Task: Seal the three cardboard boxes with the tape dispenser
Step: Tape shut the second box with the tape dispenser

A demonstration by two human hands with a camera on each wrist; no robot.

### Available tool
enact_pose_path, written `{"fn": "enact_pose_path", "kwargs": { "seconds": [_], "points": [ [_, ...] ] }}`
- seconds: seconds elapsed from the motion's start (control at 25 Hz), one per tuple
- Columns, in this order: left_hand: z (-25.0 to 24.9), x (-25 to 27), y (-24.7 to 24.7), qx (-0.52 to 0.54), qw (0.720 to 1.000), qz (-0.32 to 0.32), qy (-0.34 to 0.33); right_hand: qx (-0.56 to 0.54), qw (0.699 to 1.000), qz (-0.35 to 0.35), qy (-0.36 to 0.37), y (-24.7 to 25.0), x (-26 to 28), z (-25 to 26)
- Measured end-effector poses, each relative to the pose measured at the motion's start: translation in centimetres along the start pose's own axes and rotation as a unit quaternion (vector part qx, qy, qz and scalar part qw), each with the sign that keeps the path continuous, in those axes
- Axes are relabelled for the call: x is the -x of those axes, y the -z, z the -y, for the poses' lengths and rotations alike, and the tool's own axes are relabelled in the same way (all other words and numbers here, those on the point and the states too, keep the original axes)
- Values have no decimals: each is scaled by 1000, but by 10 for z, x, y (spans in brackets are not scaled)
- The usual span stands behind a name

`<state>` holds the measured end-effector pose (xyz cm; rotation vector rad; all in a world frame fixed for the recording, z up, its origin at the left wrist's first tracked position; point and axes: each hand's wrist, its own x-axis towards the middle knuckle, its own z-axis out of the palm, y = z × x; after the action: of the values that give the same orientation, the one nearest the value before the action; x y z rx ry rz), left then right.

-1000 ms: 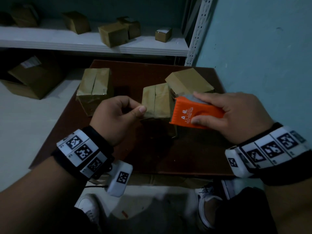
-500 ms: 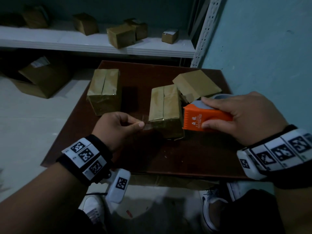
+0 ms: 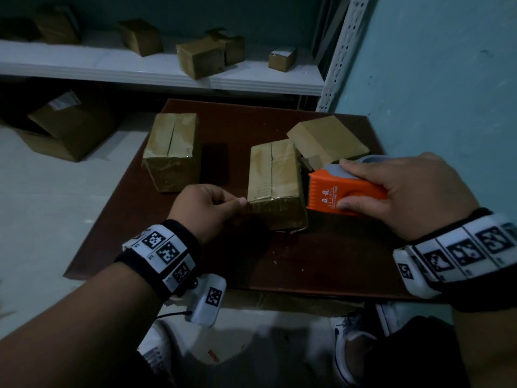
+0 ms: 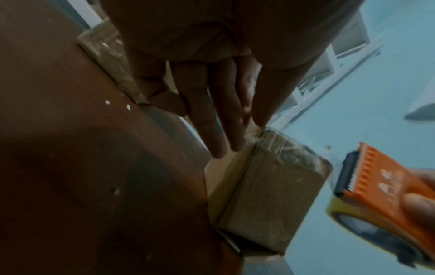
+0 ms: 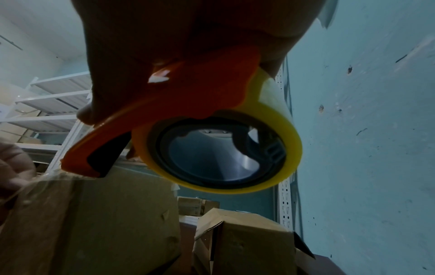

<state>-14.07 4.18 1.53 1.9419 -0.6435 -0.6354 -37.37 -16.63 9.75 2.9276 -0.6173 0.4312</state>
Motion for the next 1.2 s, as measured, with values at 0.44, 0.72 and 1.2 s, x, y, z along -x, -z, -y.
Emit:
{"fn": "enact_pose_path", "kwargs": {
  "seconds": [0.44, 0.72, 1.2],
  "points": [
    [-37, -24, 8, -239, 916, -22, -322, 0, 1000, 12, -4, -6, -3, -5],
    [-42, -57, -41, -309, 878, 142, -338, -8, 999, 30, -16, -13, 3, -26],
    [-43, -64, -77, -331, 873, 117, -340, -95, 990, 75, -66, -31, 18, -63]
  ]
}}
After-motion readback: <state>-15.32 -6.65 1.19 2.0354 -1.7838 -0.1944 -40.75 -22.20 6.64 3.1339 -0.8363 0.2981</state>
